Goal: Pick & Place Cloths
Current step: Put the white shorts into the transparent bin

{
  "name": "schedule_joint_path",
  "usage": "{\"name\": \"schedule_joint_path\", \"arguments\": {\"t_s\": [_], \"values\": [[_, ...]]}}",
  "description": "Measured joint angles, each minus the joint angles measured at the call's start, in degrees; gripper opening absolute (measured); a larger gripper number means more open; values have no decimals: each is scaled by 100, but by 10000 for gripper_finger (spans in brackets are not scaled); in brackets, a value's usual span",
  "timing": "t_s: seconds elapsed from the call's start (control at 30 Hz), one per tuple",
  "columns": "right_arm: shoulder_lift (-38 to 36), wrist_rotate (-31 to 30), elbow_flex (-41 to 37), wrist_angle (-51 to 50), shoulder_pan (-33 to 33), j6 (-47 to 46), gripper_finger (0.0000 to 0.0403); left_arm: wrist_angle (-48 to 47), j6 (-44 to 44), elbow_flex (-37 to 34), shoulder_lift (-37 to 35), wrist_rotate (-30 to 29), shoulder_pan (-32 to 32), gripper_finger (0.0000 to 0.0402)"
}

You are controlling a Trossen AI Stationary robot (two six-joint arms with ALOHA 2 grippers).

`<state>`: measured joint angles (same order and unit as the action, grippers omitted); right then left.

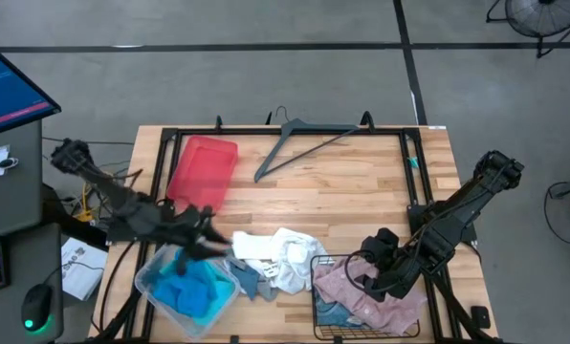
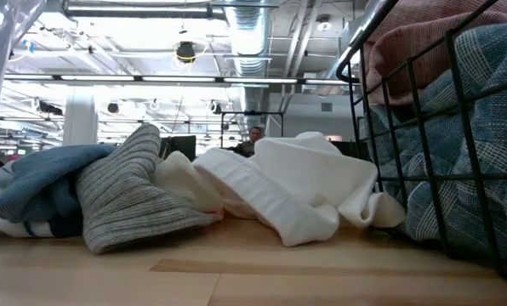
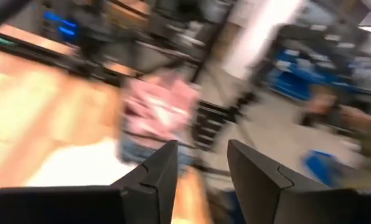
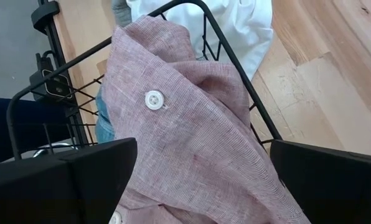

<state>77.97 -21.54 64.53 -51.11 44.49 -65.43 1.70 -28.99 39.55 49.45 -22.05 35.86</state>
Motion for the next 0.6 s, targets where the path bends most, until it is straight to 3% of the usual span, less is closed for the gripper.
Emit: {"name": "schedule_joint_path", "arguments": {"t_s": [0.13,0.27,0.4,0.6], "values": [[0,-2,0,34,0,-2,363,218,165,0,457,159,-844,145],[0,4,0,37,0,-2,363,964,511,0,1103,945,-1471,169],[0,4,0,39,0,0,363,1434,992,0,1853,1497,-1859,192],[0,7,0,42,0,0,363,1572,1306,3,2893,1754,-2203,218]]}}
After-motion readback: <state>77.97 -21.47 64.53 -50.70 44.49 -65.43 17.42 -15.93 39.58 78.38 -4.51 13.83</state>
